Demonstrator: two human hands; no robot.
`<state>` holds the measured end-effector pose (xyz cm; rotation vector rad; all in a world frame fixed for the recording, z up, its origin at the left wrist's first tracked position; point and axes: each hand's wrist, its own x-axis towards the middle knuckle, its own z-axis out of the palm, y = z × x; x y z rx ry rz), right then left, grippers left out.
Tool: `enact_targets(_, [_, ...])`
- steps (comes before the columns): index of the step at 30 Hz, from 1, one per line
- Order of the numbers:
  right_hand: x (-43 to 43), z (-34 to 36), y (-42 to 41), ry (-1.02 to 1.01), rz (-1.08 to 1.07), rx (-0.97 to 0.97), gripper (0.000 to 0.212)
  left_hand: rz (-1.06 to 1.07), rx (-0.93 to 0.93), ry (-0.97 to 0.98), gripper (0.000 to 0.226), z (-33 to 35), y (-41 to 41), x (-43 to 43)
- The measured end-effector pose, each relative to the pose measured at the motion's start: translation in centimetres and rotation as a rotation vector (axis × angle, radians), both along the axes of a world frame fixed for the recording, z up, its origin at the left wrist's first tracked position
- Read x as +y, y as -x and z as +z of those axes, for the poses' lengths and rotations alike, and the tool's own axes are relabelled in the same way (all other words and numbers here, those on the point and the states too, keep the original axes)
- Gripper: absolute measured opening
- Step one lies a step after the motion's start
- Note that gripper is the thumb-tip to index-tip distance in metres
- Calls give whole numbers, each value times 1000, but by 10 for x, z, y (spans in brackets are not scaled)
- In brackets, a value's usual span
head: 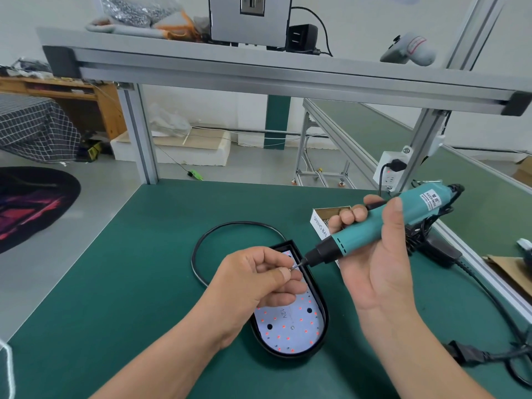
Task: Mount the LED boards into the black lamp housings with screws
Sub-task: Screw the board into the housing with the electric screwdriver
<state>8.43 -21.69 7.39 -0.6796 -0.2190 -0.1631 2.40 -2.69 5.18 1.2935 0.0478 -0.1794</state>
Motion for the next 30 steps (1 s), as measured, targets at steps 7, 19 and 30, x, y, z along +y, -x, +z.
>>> enact_targets(7, [-1,0,-1,-36,-14,39,31,-49,-36,-25,19,-1,-1,0])
enact_targets(19, [-3,2,-2,-58,-24,57,31,101,-220,-663,45,6,-7,21])
enact_targets(30, [-2,-4,-5,10,-29,49,27,-118,-57,-1455,74,5,-5,30])
